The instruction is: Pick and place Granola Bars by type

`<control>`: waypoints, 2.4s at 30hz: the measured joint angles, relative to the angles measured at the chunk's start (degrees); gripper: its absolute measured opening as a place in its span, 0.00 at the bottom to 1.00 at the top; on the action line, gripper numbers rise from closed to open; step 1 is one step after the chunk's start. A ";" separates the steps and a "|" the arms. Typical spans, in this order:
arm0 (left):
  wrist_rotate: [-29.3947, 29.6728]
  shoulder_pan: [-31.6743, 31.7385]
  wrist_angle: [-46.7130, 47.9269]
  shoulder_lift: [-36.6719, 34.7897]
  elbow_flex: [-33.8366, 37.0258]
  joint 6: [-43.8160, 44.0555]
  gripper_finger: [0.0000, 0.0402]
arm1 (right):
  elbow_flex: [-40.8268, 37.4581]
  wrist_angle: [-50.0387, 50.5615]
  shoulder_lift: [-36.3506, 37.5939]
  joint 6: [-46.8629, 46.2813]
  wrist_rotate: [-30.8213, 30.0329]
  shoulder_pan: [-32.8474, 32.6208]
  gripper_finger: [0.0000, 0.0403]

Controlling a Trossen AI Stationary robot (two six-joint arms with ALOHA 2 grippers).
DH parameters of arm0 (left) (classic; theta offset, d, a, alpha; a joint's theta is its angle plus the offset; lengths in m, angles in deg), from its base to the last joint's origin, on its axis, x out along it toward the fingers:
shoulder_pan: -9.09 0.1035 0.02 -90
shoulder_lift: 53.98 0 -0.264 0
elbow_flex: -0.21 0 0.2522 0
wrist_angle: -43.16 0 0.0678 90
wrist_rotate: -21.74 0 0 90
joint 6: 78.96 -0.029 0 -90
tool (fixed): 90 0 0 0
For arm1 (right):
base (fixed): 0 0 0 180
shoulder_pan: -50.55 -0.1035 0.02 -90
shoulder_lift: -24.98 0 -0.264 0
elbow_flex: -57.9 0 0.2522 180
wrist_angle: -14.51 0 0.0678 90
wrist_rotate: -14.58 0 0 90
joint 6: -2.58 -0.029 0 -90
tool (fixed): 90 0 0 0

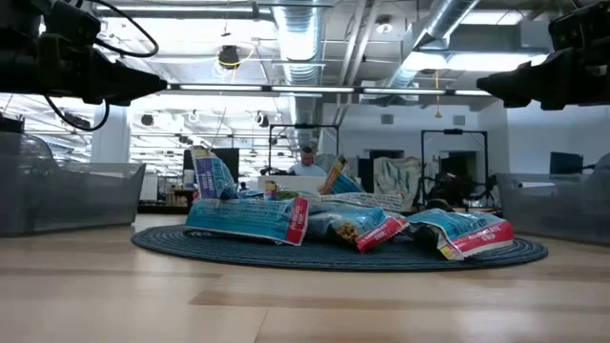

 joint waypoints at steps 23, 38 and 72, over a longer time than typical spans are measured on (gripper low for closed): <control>0.00 0.02 0.01 0.00 -0.01 -0.01 0.41 | -0.01 0.01 0.00 0.00 0.00 -0.01 0.33; 0.00 0.02 0.01 0.00 0.01 -0.01 0.41 | -0.01 0.00 -0.01 0.00 0.00 -0.02 0.33; -0.01 0.01 -1.17 0.04 0.01 1.04 0.41 | 0.00 -0.01 -0.01 10.66 -0.22 0.49 0.33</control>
